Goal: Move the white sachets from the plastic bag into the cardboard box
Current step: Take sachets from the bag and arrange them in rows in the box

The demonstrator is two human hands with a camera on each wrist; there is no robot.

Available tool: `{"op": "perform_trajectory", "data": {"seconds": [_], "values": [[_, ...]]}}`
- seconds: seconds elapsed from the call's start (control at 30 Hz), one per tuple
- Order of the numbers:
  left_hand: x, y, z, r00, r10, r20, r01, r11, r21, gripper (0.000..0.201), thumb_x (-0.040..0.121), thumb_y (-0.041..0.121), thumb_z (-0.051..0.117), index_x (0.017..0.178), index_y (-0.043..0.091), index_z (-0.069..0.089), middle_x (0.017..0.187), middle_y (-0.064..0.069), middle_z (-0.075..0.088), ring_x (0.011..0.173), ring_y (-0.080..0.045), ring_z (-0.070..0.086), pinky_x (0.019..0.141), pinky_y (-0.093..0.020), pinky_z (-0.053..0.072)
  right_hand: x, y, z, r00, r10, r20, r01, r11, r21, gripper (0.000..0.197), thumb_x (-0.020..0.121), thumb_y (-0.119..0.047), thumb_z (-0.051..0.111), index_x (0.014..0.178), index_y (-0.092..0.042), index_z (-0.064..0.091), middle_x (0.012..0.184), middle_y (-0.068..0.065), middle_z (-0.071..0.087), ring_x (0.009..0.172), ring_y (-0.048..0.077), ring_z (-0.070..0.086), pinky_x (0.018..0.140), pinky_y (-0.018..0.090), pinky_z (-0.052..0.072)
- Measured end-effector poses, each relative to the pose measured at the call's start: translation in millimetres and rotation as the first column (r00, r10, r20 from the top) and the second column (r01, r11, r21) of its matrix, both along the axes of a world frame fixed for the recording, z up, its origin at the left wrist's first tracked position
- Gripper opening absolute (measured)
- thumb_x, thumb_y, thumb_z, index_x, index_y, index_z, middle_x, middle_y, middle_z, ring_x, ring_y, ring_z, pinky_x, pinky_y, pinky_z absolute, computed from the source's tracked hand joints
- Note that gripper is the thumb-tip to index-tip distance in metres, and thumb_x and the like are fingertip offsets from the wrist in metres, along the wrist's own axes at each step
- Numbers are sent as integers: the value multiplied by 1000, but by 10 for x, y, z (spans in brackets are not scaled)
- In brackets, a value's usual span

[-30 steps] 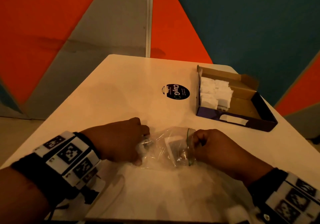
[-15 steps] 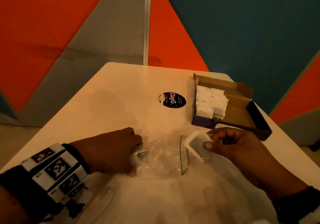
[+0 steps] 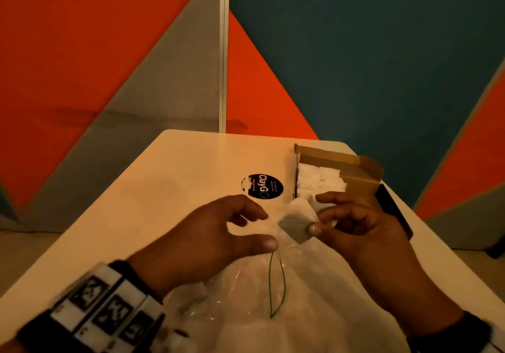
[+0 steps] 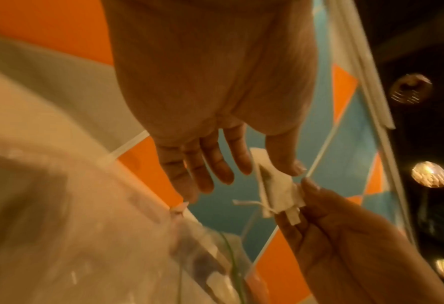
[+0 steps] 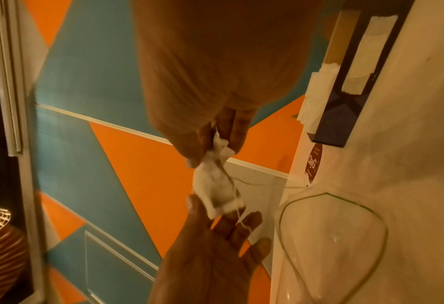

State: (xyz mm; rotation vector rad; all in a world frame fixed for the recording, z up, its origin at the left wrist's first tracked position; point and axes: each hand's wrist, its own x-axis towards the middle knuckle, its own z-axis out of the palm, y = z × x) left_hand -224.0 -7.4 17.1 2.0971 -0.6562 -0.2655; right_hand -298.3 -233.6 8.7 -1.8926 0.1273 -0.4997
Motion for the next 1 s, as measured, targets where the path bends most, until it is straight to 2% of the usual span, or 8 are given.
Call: {"op": "perform_trajectory", "data": {"seconds": [0.13,0.2,0.33,0.5,0.63,0.77,0.87,1.0], "values": [[-29,-306,-205,975,43,-219,-119,930,-348,19,77,29,79,90,17,72,88,-3,74,77,-13,67,66,-24,52,9,104,-44,999,20,35,-23,994,102,17,60,-40,71,75,-35,79,102,-26,68,95,-9,62,64,9,51],[15,-341,-277,959,61,-277,-181,885,-429,12,78,16,77,85,8,72,83,-12,73,74,-19,65,68,-30,51,23,89,-65,1000,4,25,-8,990,139,12,69,-31,74,80,-33,78,99,-26,69,91,-8,64,68,13,51],[105,-267,-299,933,106,-345,-279,819,-502,14,73,19,76,81,9,71,74,-7,70,66,-16,63,63,-31,49,64,23,-163,1000,-14,-5,15,966,258,28,79,-2,74,94,-25,68,83,-33,68,78,-14,65,54,7,50],[149,-185,-341,944,210,-255,-300,869,-394,5,85,16,73,80,14,73,76,-4,73,68,-15,64,65,-36,51,134,53,-237,998,-33,-54,52,915,400,50,73,14,73,102,-25,62,88,-14,72,90,15,70,70,27,56],[101,-208,-264,955,192,-226,-269,882,-387,5,81,15,77,79,19,75,78,-5,74,70,-14,67,68,-35,51,145,149,-202,996,59,-70,-17,869,494,58,74,18,70,108,-29,62,95,-12,67,91,10,64,64,20,52],[32,-194,-16,989,90,-114,-119,952,-282,16,77,19,81,87,29,73,77,-4,73,72,-11,69,74,-32,54,178,151,-135,993,78,-85,-53,962,266,65,78,10,71,108,-46,59,99,-19,68,90,3,66,65,18,54],[40,-179,210,1000,-26,4,26,998,-55,25,80,26,79,99,39,68,80,6,73,76,-6,69,77,-31,55,179,153,-35,984,135,-113,-134,991,20,76,81,3,72,125,-52,43,104,-25,67,92,-1,66,63,14,54],[91,-223,371,995,-99,22,96,988,122,32,84,32,76,113,40,65,84,10,73,74,-1,67,70,-24,51,151,267,126,977,159,-144,-205,888,-412,96,83,-9,73,134,-64,12,109,-30,54,88,0,64,65,13,55]]}}
